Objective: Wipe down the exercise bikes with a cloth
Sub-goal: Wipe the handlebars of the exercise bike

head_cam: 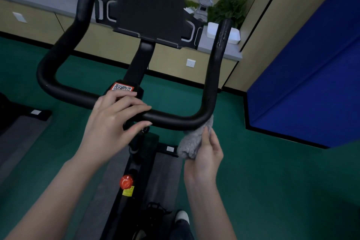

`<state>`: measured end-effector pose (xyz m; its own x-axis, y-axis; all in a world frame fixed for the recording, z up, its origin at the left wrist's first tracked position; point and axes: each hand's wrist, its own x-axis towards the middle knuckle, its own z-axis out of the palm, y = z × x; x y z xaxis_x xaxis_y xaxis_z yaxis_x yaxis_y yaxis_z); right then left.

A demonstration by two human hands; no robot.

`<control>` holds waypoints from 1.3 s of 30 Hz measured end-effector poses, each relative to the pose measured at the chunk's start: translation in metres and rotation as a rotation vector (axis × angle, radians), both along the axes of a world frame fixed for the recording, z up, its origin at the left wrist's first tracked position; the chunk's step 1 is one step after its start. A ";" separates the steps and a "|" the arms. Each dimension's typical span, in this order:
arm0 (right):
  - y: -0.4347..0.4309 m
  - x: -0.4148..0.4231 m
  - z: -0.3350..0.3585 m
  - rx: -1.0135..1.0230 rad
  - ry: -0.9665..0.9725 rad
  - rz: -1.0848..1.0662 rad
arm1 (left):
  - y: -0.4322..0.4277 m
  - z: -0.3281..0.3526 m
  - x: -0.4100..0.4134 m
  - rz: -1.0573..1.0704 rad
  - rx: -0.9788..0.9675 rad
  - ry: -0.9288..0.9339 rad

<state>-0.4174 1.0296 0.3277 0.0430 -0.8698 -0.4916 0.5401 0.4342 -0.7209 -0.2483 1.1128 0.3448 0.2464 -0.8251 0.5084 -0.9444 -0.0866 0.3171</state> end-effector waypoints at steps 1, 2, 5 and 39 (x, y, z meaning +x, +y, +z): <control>0.003 -0.001 -0.001 -0.005 0.001 0.018 | 0.000 0.000 0.000 -0.001 0.001 0.001; 0.004 -0.001 -0.002 -0.013 0.001 0.029 | 0.000 0.000 0.001 -0.002 0.002 0.005; 0.001 0.000 -0.004 -0.034 0.012 0.064 | 0.000 0.001 0.000 0.002 0.012 0.014; -0.118 -0.033 0.062 -1.516 0.969 0.831 | -0.048 0.005 -0.079 0.078 -0.008 0.271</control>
<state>-0.4505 0.9116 0.3901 0.8082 -0.4347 0.3973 -0.1668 -0.8159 -0.5536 -0.3275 1.0649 0.3496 0.4364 -0.7947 0.4218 -0.8159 -0.1519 0.5579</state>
